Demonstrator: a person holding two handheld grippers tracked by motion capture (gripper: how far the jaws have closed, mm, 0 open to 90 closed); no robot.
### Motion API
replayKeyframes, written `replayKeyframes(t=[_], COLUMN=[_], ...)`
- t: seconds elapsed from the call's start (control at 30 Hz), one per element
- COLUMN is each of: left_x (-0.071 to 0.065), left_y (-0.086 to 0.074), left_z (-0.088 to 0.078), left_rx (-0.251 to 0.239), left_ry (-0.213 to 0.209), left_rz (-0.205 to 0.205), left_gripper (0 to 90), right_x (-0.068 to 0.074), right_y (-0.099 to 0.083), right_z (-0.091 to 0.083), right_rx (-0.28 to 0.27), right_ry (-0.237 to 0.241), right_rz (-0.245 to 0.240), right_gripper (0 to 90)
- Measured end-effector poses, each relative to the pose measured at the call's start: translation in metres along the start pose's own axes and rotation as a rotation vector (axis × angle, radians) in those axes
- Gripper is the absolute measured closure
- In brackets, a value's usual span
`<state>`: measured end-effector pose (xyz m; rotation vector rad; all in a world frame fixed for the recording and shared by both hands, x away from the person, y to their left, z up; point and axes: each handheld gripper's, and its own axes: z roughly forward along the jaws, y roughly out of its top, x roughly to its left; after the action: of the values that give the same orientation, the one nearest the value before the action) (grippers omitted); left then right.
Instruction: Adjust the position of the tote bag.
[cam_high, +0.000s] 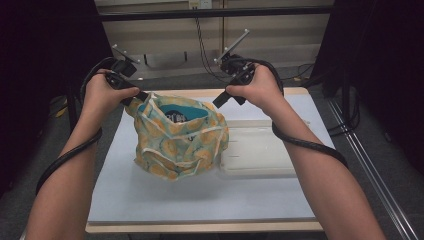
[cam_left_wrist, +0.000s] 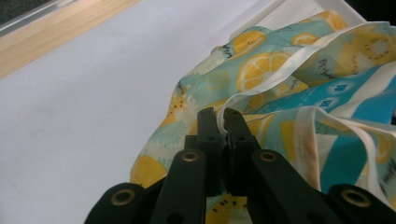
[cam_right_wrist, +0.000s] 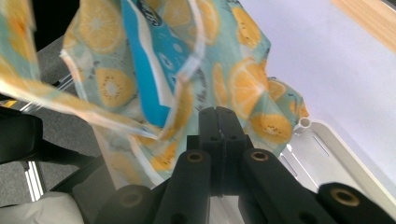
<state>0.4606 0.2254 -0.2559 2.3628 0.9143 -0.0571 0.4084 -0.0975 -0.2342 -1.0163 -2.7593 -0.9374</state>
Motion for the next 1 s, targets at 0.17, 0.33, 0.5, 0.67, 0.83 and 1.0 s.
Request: replayKeyframes(t=[0.17,0.33,0.5,0.67,0.83,1.0], left_x=[-0.002,-0.001,-0.001,-0.001,-0.002,0.0], left_y=[0.0,0.0,0.0,0.001,0.0,0.0], left_z=[0.005,0.007,0.007,0.007,0.008,0.007], left_rx=[0.003,0.013,0.015,0.012,0.004,0.011], left_ry=[0.005,0.004,0.004,0.001,0.001,0.002], left_rz=[-0.022,-0.022,-0.025,-0.028,-0.041,-0.031], left_gripper=[86.5,86.4,86.5,86.5,86.5,86.4], right_x=[0.01,0.019,0.021,0.026,0.032,0.034], right_y=[0.001,-0.002,-0.005,-0.005,-0.001,0.001], right_z=[-0.003,0.001,0.012,0.022,0.034,0.038], right_rx=[-0.014,0.019,0.035,0.054,0.089,0.125], right_ry=[0.035,0.026,0.045,0.028,0.003,-0.039], right_rz=[-0.042,-0.09,-0.114,-0.173,-0.217,-0.234], right_gripper=[85.5,66.2,50.8,43.4,57.2,78.4])
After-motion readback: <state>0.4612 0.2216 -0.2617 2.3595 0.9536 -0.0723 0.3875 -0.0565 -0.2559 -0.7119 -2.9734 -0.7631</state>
